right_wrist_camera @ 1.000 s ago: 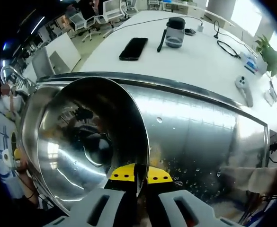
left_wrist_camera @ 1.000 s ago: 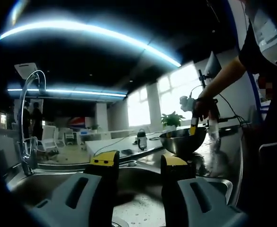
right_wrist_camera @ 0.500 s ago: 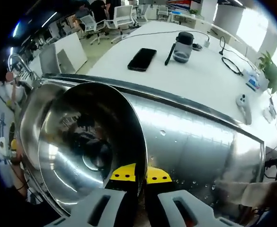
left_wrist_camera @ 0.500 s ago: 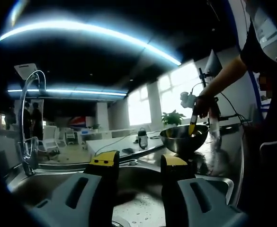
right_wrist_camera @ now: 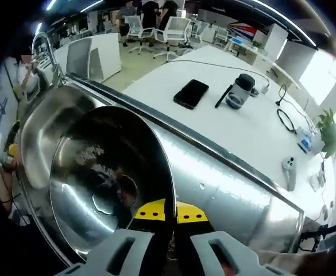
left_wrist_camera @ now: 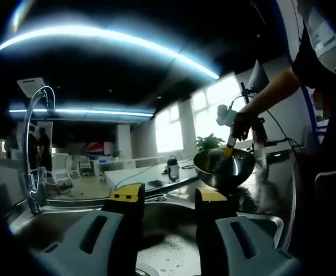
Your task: Pick up bowl with dirty water move over sink pour dirty water into sink return bowl to place
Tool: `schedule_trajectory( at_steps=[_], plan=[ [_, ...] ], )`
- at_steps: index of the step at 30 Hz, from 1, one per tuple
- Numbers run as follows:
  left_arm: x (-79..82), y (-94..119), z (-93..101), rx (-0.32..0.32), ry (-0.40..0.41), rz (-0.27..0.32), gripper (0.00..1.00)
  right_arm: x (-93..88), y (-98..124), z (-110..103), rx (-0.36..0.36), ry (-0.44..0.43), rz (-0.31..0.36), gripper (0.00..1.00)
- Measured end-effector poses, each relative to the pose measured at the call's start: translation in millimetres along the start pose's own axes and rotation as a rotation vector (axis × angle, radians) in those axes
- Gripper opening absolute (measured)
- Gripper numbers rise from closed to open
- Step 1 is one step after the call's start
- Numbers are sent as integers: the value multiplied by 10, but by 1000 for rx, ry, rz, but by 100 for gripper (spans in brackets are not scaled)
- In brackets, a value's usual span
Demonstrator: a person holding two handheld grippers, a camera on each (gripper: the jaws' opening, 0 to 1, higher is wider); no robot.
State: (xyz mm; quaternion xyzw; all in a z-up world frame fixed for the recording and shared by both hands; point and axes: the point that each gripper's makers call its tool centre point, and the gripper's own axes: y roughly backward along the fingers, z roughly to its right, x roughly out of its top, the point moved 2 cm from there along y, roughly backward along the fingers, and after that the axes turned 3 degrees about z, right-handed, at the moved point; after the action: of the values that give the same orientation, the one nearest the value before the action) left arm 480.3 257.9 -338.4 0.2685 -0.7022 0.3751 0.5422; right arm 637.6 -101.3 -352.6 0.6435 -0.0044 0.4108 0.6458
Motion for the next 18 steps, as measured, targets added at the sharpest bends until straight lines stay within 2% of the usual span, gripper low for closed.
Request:
schedule_trajectory(
  at_steps=[18],
  plan=[
    [-20,-5,0,-3,-3,-10,34,218,13,-73,-11,157,73,0]
  ],
)
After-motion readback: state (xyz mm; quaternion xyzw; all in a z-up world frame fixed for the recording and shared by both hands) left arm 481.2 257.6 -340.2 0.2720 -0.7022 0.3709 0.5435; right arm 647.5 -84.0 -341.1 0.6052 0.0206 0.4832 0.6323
